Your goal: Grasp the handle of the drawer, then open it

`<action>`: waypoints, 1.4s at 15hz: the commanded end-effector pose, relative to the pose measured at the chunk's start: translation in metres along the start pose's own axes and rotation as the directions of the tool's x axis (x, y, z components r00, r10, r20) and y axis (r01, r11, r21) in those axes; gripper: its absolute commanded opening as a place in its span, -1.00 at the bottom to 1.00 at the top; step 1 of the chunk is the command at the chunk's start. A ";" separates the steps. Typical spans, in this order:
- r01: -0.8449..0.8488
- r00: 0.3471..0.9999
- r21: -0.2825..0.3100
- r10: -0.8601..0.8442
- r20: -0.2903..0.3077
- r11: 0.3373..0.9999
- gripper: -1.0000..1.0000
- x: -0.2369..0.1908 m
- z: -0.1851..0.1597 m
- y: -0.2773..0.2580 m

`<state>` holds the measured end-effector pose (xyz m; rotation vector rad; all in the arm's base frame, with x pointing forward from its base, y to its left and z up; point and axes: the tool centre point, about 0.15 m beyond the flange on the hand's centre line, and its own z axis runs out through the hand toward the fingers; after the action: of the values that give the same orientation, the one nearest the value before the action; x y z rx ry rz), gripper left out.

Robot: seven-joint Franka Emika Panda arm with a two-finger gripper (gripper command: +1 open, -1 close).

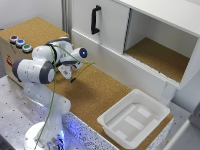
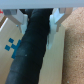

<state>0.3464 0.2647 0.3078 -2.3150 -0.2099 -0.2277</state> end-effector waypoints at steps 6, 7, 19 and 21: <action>0.000 1.000 0.025 -0.001 0.029 1.000 -1.00 0.019 0.007 0.083; 0.001 0.999 0.020 -0.001 0.033 1.000 -1.00 0.019 0.005 0.085; 0.010 1.000 -0.028 -0.010 0.028 1.000 -1.00 0.030 -0.023 0.099; 0.011 1.000 -0.034 -0.010 0.029 0.999 -1.00 0.031 -0.026 0.100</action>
<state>0.3490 0.2369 0.3077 -2.3362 -0.1970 -0.2367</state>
